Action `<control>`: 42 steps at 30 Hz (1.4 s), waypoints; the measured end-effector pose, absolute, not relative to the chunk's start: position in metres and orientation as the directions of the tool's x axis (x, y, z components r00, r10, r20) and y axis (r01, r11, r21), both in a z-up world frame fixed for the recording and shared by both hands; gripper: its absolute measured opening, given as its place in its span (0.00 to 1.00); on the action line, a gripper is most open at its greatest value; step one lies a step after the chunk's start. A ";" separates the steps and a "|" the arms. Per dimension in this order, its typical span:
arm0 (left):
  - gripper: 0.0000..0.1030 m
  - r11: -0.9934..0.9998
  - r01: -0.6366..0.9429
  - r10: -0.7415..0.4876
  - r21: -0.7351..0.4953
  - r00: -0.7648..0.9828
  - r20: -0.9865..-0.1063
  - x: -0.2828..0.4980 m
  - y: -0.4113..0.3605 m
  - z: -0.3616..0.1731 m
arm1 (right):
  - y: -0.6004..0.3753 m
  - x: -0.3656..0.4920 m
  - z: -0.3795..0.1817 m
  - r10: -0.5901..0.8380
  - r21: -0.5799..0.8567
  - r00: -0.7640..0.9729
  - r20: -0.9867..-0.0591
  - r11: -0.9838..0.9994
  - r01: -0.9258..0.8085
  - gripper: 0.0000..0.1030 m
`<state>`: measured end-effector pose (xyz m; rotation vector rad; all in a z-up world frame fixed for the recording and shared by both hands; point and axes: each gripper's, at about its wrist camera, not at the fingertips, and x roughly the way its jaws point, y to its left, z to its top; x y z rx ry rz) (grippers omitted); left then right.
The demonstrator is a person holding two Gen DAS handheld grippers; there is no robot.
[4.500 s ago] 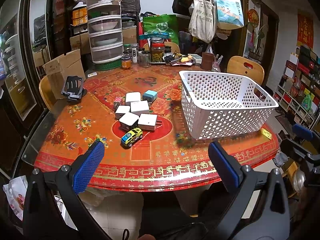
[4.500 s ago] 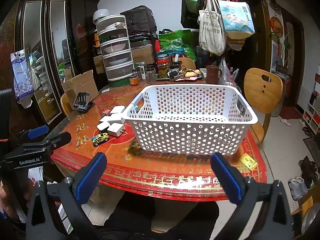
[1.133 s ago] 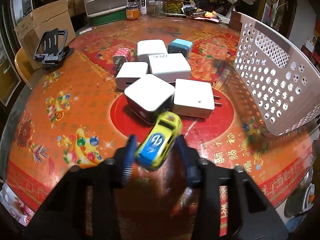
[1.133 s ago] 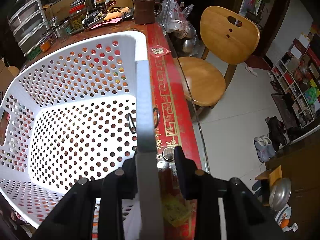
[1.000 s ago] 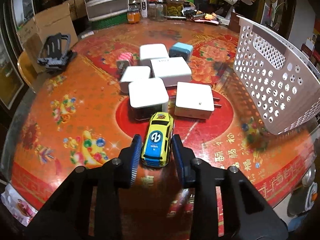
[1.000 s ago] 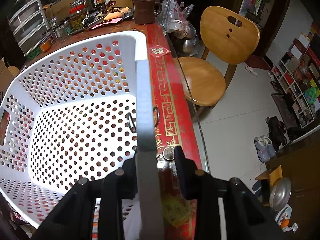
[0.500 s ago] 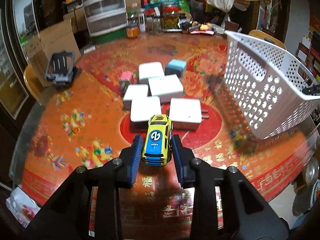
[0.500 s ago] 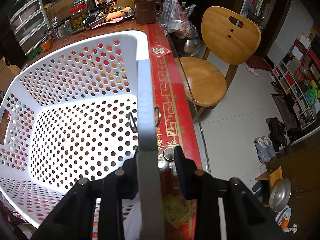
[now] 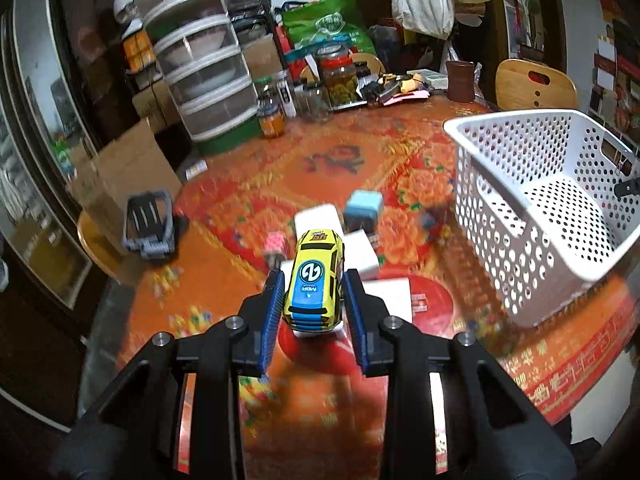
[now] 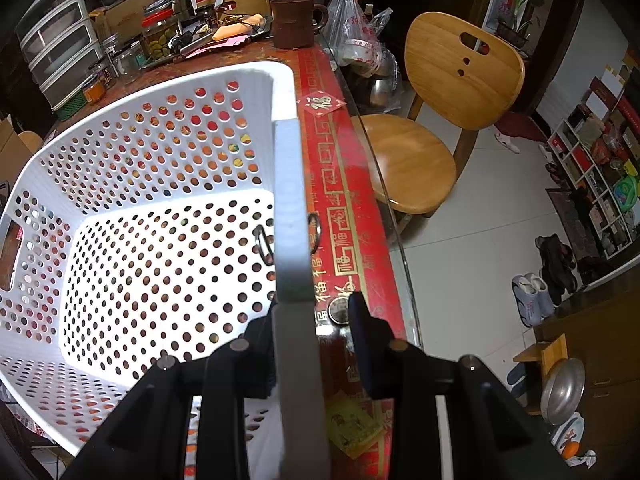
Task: Organize rigid objects
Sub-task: 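Close the left tool on the yellow-blue toy car and lift it, then carry the toy car into the basket and open the left tool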
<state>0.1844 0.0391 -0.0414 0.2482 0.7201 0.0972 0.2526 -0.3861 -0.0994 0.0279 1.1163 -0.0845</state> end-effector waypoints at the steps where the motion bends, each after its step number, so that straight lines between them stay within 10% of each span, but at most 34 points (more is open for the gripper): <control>1: 0.27 0.962 0.000 0.179 0.271 0.752 -0.634 0.188 0.036 -0.037 | -0.386 0.252 -0.100 -0.055 -0.022 0.436 -0.898 0.996 0.082 0.29; 18: 0.27 0.860 0.202 0.190 0.468 0.725 -0.662 0.260 -0.133 0.014 | -0.387 0.254 -0.100 -0.051 -0.019 0.437 -0.898 0.997 0.078 0.28; 42: 0.27 0.779 0.395 0.327 0.486 0.406 -0.854 0.343 -0.223 -0.100 | -0.387 0.253 -0.099 -0.038 -0.010 0.434 -0.900 0.998 0.069 0.28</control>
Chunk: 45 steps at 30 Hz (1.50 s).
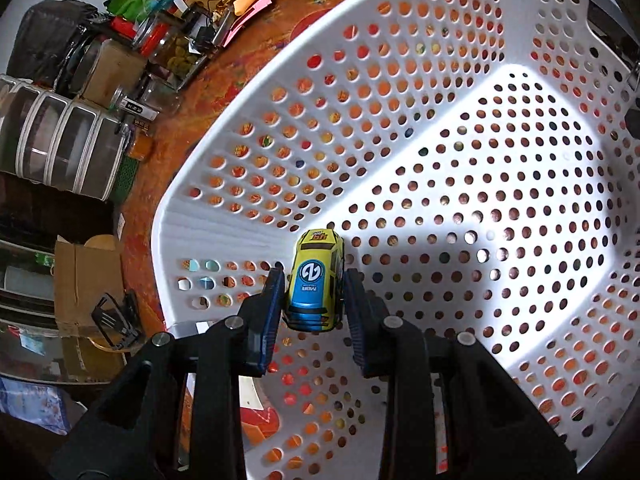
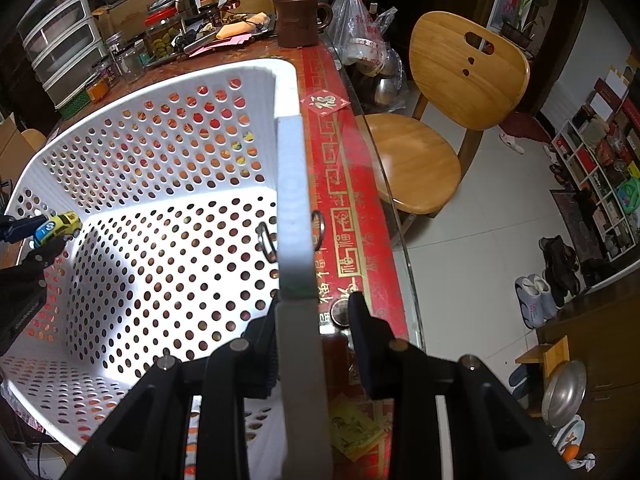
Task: Organize rigid objects
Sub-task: 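Carry the toy car into the basket and open the left tool, then move the left tool back and grasp the small pink-patterned box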
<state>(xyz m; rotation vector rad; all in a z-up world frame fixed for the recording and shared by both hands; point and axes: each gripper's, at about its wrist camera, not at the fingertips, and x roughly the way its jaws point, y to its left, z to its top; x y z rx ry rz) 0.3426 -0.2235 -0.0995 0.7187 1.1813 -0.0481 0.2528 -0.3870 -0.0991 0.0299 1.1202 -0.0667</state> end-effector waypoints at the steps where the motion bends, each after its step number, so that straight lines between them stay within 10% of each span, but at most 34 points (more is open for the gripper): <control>1: 0.27 0.781 0.399 0.323 0.481 0.401 -0.857 0.344 -0.224 -0.102 | -0.387 0.253 -0.099 -0.038 -0.009 0.434 -0.900 0.998 0.068 0.28; 8: 0.29 0.780 0.423 0.308 0.461 0.382 -0.871 0.348 -0.221 -0.109 | -0.387 0.253 -0.099 -0.042 -0.014 0.434 -0.900 0.998 0.069 0.28; 15: 0.85 0.766 0.432 0.260 0.476 0.469 -0.844 0.324 -0.232 -0.087 | -0.387 0.253 -0.098 -0.044 -0.014 0.433 -0.900 0.997 0.072 0.28; 31: 0.99 0.916 0.232 0.112 0.327 0.635 -0.764 0.287 -0.098 0.038 | -0.390 0.252 -0.098 -0.040 -0.005 0.435 -0.899 0.997 0.080 0.29; 45: 0.97 0.989 -0.086 0.143 0.120 0.352 -0.925 0.370 0.095 -0.088 | -0.388 0.253 -0.098 -0.041 -0.006 0.434 -0.900 0.997 0.083 0.28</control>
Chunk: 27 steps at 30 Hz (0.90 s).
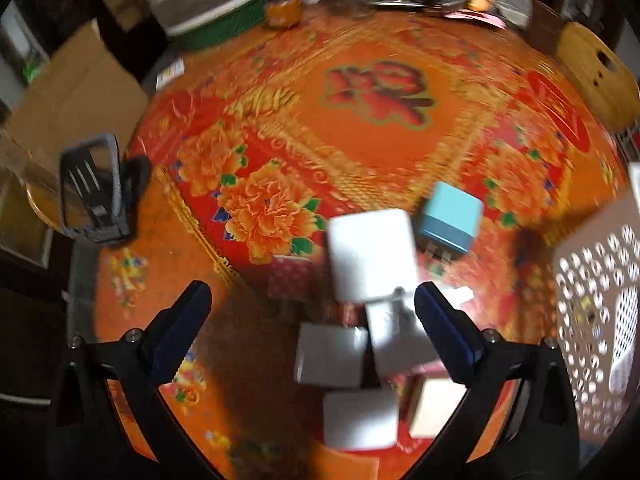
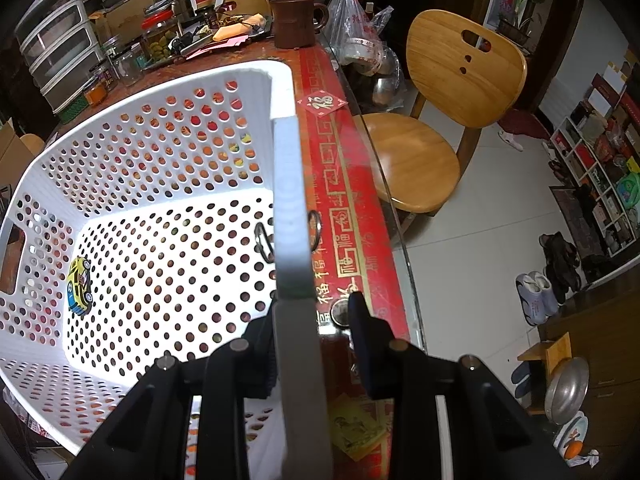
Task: Organize rigid objects
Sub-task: 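Move the left tool back and grasp the small pink-patterned box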
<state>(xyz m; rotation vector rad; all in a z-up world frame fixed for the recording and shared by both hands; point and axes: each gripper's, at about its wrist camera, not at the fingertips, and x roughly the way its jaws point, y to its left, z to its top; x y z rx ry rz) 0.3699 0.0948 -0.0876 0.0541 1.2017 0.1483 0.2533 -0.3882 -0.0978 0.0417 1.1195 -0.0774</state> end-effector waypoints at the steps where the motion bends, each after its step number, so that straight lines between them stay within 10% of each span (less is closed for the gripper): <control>1: 0.96 0.990 -0.100 0.132 0.103 0.348 -0.928 0.371 0.101 -0.089 | -0.388 0.253 -0.098 -0.041 -0.005 0.433 -0.900 0.996 0.084 0.28; 17: 0.70 0.981 -0.147 0.166 0.123 0.325 -0.931 0.375 0.141 -0.124 | -0.388 0.255 -0.099 -0.043 -0.009 0.429 -0.902 0.997 0.082 0.29; 27: 0.26 0.980 -0.119 0.190 0.161 0.299 -0.935 0.383 0.117 -0.137 | -0.388 0.254 -0.099 -0.044 -0.011 0.428 -0.903 0.997 0.080 0.29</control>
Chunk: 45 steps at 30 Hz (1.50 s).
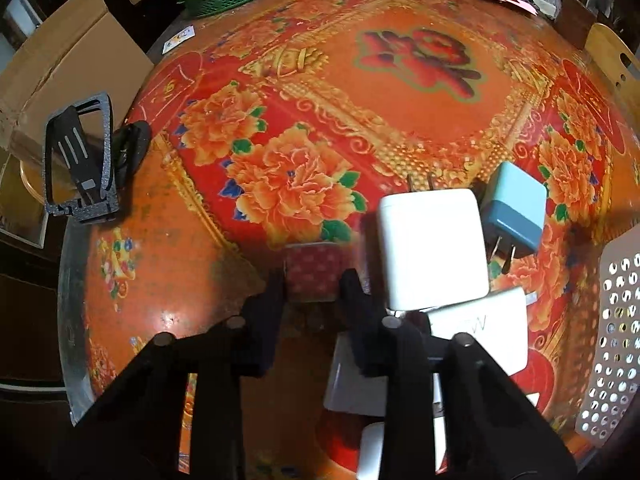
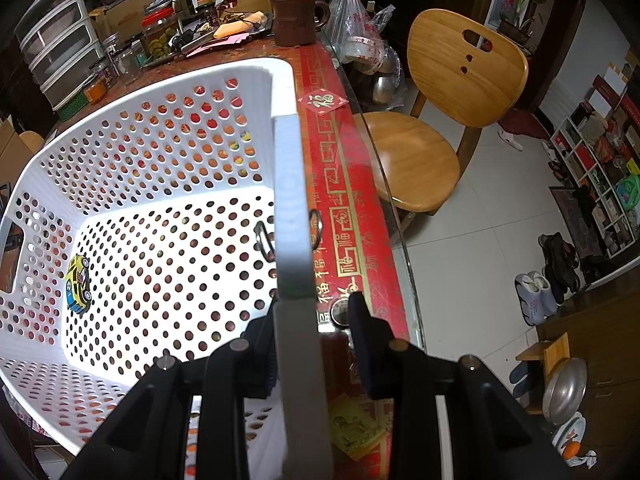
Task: Organize rigid objects
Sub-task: 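Move the left tool back and grasp the small pink-patterned box, then carry the pink box into the basket and release it with the left tool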
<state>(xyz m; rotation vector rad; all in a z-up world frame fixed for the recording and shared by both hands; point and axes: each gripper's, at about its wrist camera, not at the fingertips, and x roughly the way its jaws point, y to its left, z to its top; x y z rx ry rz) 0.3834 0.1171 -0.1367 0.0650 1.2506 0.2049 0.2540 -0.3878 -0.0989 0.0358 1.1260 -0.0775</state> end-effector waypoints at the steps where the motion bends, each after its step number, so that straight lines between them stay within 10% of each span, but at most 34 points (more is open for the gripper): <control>1: 0.25 0.979 -0.121 0.194 0.164 0.301 -0.934 0.384 0.117 -0.137 | -0.388 0.254 -0.099 -0.044 -0.011 0.428 -0.903 0.997 0.080 0.29; 21: 0.25 0.928 -0.160 0.370 0.336 0.507 -0.779 0.341 0.084 -0.049 | -0.387 0.255 -0.100 -0.042 -0.010 0.429 -0.902 0.997 0.076 0.29; 31: 0.25 0.933 0.143 0.162 0.332 0.656 -0.737 0.293 -0.056 0.029 | -0.389 0.257 -0.100 -0.044 -0.011 0.428 -0.903 0.997 0.079 0.29; 45: 0.25 0.790 0.440 0.221 0.428 0.447 -0.867 0.348 -0.225 -0.052 | -0.386 0.257 -0.099 -0.051 -0.020 0.420 -0.906 0.997 0.078 0.28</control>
